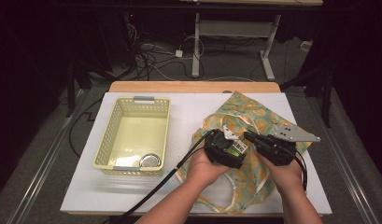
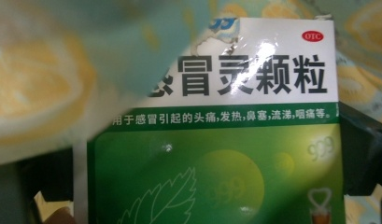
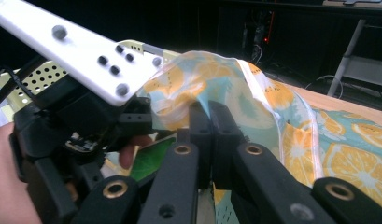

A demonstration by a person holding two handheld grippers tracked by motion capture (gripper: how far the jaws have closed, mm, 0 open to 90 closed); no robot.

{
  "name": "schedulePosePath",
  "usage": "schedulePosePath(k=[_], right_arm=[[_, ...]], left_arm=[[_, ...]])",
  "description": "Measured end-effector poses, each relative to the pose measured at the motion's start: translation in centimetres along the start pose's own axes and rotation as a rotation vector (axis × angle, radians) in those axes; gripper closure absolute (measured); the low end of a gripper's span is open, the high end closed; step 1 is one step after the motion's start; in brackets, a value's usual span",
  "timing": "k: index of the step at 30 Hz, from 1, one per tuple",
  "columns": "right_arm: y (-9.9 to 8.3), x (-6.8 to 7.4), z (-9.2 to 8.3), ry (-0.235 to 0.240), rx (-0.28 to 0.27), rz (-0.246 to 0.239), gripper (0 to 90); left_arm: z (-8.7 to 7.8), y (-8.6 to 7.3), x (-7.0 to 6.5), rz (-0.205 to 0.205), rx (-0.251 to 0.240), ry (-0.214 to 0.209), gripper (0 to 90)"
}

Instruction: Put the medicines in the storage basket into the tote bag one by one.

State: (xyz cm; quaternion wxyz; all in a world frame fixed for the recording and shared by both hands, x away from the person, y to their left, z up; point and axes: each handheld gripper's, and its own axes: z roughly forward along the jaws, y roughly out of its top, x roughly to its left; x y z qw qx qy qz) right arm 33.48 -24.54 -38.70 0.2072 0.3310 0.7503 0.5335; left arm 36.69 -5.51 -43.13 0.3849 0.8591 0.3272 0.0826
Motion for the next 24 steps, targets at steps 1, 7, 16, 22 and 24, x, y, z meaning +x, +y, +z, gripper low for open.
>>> schedulePosePath(k=[1, 7, 16, 22, 24], right_arm=[[0.0, 0.0, 0.0, 0.000, -0.002, 0.006, 90.0], [-0.1, -0.3, -0.2, -0.003, -0.005, 0.013, 90.0], [-0.3, -0.6, -0.2, -0.006, 0.001, 0.016, 90.0], [-0.3, -0.5, -0.1, -0.005, 0.006, 0.015, 90.0], [-0.3, -0.4, -0.1, -0.006, 0.006, 0.010, 90.0]], left_arm=[[0.2, 0.2, 0.0, -0.001, -0.007, 0.000, 5.2], [1.5, 1.2, -0.2, -0.008, -0.037, 0.009, 5.2], [3.0, 0.3, -0.7, -0.001, -0.035, 0.006, 4.3], [2.0, -0.6, -0.4, -0.010, -0.028, -0.028, 2.8], [1.8, -1.0, -0.2, -0.012, -0.034, -0.027, 2.7]])
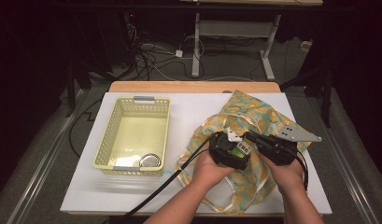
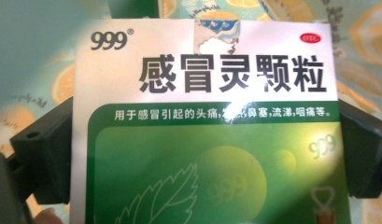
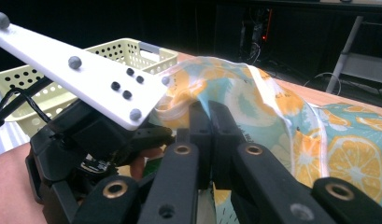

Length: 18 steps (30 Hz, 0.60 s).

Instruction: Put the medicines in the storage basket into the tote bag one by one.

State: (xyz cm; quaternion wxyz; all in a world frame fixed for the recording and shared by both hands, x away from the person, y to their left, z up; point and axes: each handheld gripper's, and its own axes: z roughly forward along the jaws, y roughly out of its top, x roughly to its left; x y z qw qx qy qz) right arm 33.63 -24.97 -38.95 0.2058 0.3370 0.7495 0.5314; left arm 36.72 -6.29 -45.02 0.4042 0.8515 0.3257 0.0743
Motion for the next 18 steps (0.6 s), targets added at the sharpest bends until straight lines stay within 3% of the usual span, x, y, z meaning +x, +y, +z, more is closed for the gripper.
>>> schedulePosePath(k=[5, 18], right_arm=[[0.0, 0.1, 0.1, 0.000, 0.002, 0.002, 90.0], [-0.1, 0.1, 0.0, 0.001, 0.003, 0.000, 90.0]], left_arm=[[-0.2, -0.5, 0.6, -0.021, 0.001, -0.011, 0.0], [-1.6, -1.3, 0.3, -0.002, 0.016, -0.016, 0.0]])
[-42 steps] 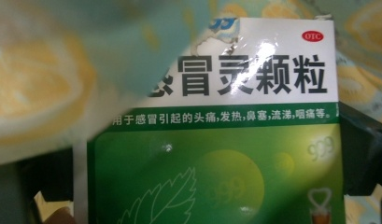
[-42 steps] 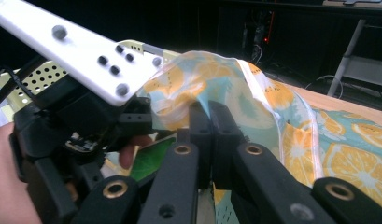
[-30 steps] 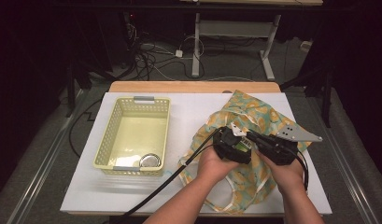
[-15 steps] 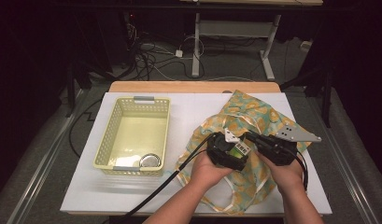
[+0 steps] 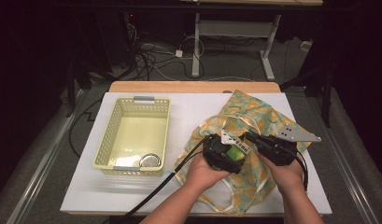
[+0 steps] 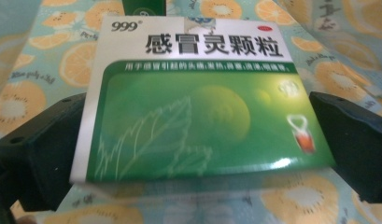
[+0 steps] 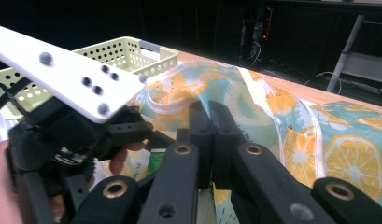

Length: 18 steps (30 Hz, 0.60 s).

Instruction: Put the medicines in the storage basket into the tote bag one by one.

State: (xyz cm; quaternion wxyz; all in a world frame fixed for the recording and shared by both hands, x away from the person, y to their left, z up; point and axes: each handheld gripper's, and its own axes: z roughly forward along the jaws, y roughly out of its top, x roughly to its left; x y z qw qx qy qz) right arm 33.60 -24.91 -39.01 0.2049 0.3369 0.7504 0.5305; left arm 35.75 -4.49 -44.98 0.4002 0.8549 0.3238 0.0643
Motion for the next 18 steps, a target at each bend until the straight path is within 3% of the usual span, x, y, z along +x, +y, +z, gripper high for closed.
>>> schedulePosePath(k=[18], right_arm=[[-0.1, 0.1, 0.0, -0.003, 0.008, -0.004, 90.0]], left_arm=[[-5.8, -3.8, -0.1, -0.004, -0.042, -0.036, 0.0]])
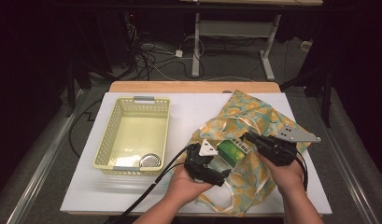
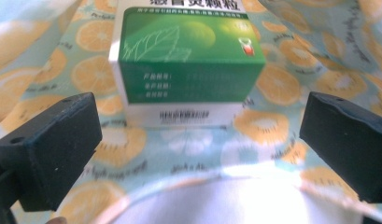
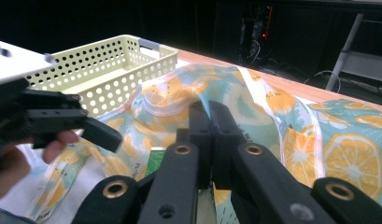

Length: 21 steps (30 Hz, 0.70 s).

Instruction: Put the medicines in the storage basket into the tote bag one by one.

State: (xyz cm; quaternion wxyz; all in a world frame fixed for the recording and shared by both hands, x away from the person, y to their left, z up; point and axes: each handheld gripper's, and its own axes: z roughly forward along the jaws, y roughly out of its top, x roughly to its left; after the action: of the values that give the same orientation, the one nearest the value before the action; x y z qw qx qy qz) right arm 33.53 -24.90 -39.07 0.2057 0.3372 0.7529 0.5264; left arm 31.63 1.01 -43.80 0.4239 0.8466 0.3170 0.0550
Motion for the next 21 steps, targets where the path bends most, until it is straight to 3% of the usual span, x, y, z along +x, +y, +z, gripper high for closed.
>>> schedulePosePath(k=[5, 17, 21], right_arm=[[0.0, 0.0, 0.0, -0.001, 0.001, 0.001, 90.0], [-0.1, 0.0, 0.0, -0.005, 0.003, 0.001, 90.0], [-0.1, 0.0, 0.0, -0.005, 0.005, 0.003, 90.0]], left_arm=[[-2.3, -1.0, 0.7, -0.012, -0.012, 0.010, 0.0], [-7.3, -3.4, 3.4, -0.057, -0.047, 0.090, 0.0], [-8.7, -4.6, 4.6, -0.089, -0.049, 0.123, 0.0]])
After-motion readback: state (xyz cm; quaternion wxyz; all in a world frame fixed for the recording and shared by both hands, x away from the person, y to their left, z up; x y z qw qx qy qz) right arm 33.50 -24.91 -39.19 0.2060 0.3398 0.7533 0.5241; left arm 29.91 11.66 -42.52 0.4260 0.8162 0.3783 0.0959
